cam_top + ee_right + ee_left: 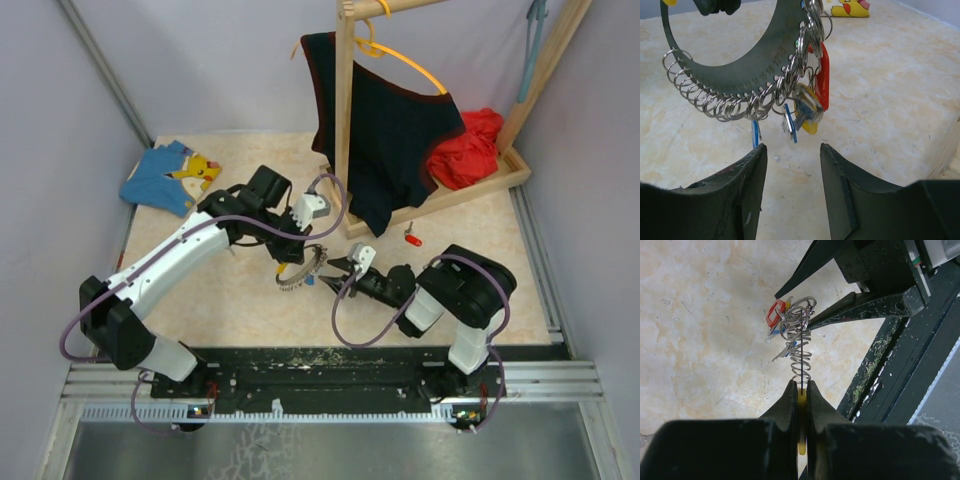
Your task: Put the keys on the keyring
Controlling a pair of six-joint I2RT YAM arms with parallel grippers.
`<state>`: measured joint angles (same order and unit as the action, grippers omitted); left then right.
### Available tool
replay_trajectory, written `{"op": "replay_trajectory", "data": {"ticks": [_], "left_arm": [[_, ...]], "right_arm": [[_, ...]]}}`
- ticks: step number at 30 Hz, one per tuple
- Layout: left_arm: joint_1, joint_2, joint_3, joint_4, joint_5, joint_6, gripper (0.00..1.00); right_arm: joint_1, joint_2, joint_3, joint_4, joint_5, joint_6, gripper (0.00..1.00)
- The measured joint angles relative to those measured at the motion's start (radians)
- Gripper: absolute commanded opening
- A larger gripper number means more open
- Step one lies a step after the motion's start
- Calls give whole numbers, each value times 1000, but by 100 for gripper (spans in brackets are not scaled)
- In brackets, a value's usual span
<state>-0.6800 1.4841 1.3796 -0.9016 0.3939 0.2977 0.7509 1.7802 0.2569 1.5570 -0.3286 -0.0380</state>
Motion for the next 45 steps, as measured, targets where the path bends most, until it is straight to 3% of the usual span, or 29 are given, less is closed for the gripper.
{"op": "replay_trajectory", "data": {"ticks": [12,25,36,40,45], "left_arm": [[-15,0,0,0,22,8,0],[-17,-11,-1,-20,22,10,0],[-25,-18,-6,-24,36,11,0],[-27,-18,-10,-24,45,14,0],[-27,-18,-23,-26,55,15,0]], "right_arm": [[6,29,37,1,16,-5,46],[6,5,19,1,82,-41,54],[5,-26,18,1,34,-52,56],[4,-27,18,1,13,-57,50],[-3,-39,18,1,-18,-56,35]]}}
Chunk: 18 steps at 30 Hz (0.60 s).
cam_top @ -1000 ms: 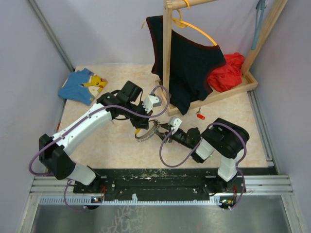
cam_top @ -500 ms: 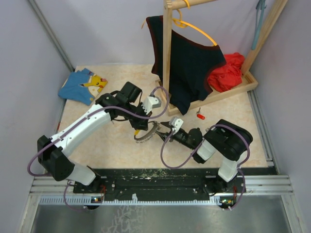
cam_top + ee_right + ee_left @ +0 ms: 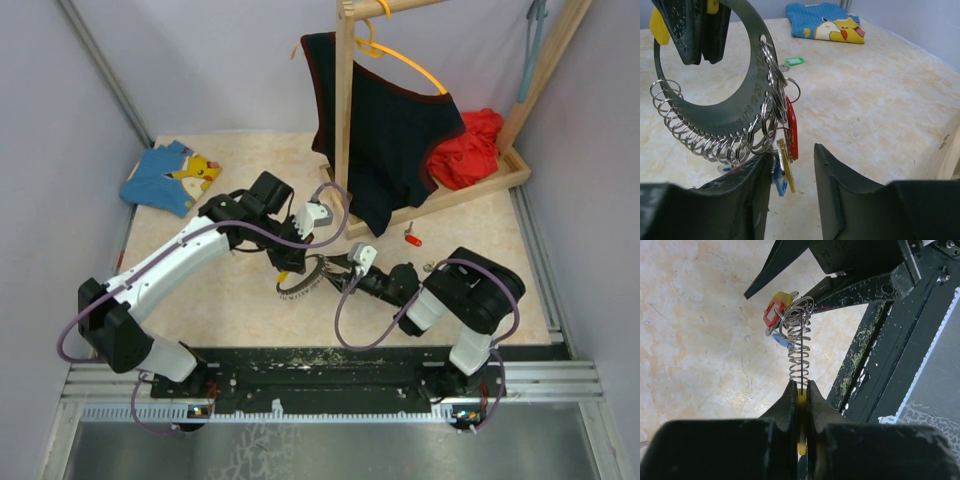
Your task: Put the keys on the keyring
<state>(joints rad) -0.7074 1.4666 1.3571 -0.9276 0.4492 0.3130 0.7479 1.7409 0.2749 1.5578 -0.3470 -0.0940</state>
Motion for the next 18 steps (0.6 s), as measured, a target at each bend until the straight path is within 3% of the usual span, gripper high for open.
{"op": "replay_trajectory", "data": {"ticks": [8,10,18], "left_arm": [[0,1,-35,7,11,3,0],[0,0,-45,16,16,2,1],[11,-34,-143,147,8,-20,39]], "right_arm": [[-15,-68,-25,-4,-53,15,1],[-23,-115,-35,-30,-61,13,0],[-37,-354,-6,-420,-92,-5,0]]}}
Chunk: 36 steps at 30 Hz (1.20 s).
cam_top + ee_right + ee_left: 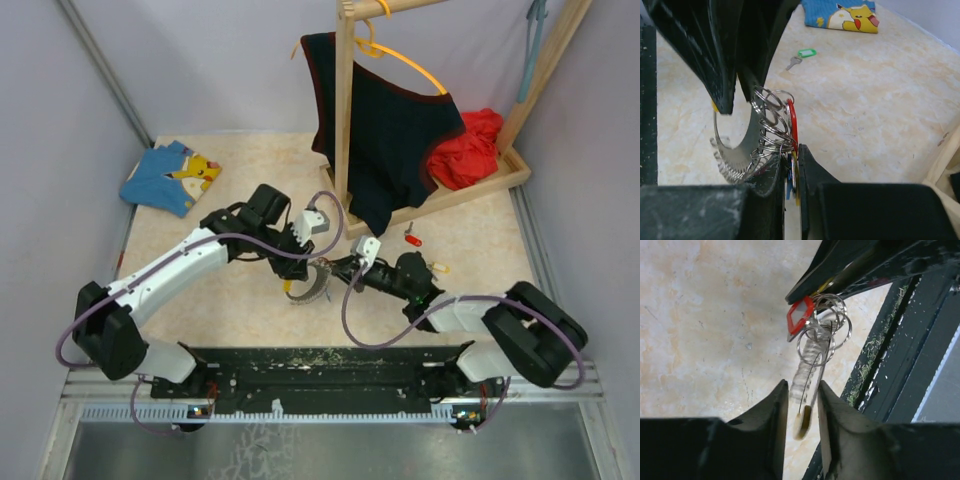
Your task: Put the keys on the keyring
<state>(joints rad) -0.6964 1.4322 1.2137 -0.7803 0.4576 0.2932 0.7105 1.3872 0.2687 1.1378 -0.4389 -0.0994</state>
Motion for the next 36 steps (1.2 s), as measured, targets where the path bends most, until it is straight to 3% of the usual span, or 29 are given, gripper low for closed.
{"op": "replay_trajectory", "data": {"ticks": [3,7,10,19,24,29,36], "left_arm": [[27,-31,-77,85,-4,-39,48],[74,-101,-186,211,-14,-129,75],[93,-166,-266,327,-46,-215,79],[97,-375,-523,666,-104,-430,80],[97,-397,-674,883,-70,-542,76],[97,-328,-752,1103,-13,-647,74],[132,-98,-779,1483,118,-851,73]], "right_arm": [[1,-91,85,-238,2,-8,0],[0,-147,207,-524,30,-9,0],[1,-151,279,-698,58,3,0],[6,-76,554,-1219,185,105,0],[9,2,710,-1463,243,202,0],[14,48,783,-1597,263,259,0],[29,49,786,-1659,262,288,0]]}}
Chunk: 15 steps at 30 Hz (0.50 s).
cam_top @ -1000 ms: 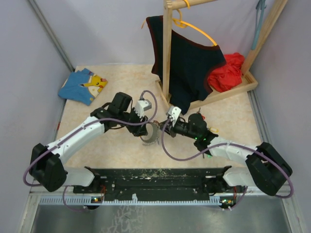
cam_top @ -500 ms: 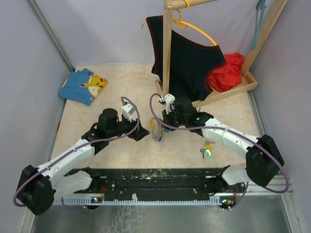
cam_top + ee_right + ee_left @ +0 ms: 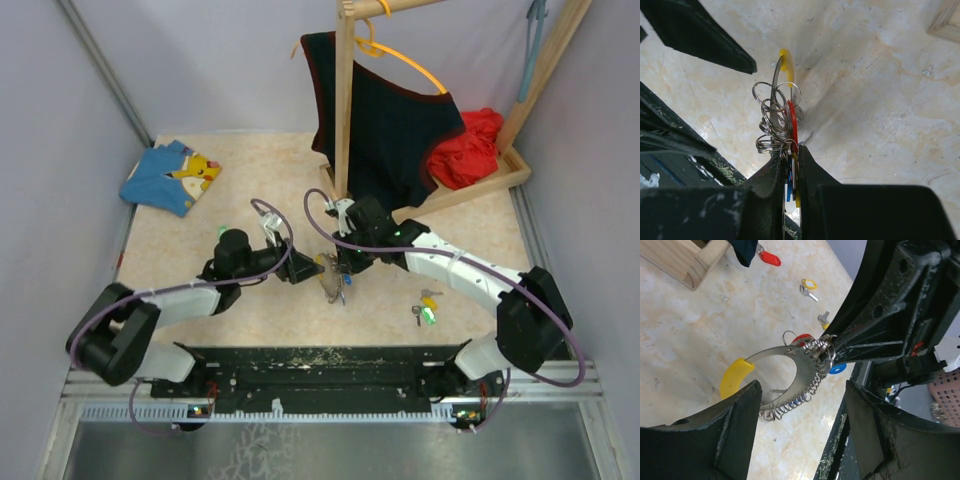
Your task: Put the keys on the keyring
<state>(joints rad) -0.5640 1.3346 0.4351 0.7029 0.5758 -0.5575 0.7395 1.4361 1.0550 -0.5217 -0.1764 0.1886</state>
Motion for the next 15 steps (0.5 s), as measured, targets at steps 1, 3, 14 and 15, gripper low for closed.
{"op": "replay_trajectory", "data": {"ticks": [1,3,14,15], "left_arm": [[3,31,-1,40,17,-20,71],[11,109,-3,139,58,-73,68],[9,262,-26,377,129,-185,68],[9,262,-26,378,127,-182,69]], "right_arm": [[2,0,0,-2,-1,2,0],[4,4,2,-4,-2,8,0],[7,10,15,-21,-16,31,0],[7,10,15,-20,-20,33,0]]}}
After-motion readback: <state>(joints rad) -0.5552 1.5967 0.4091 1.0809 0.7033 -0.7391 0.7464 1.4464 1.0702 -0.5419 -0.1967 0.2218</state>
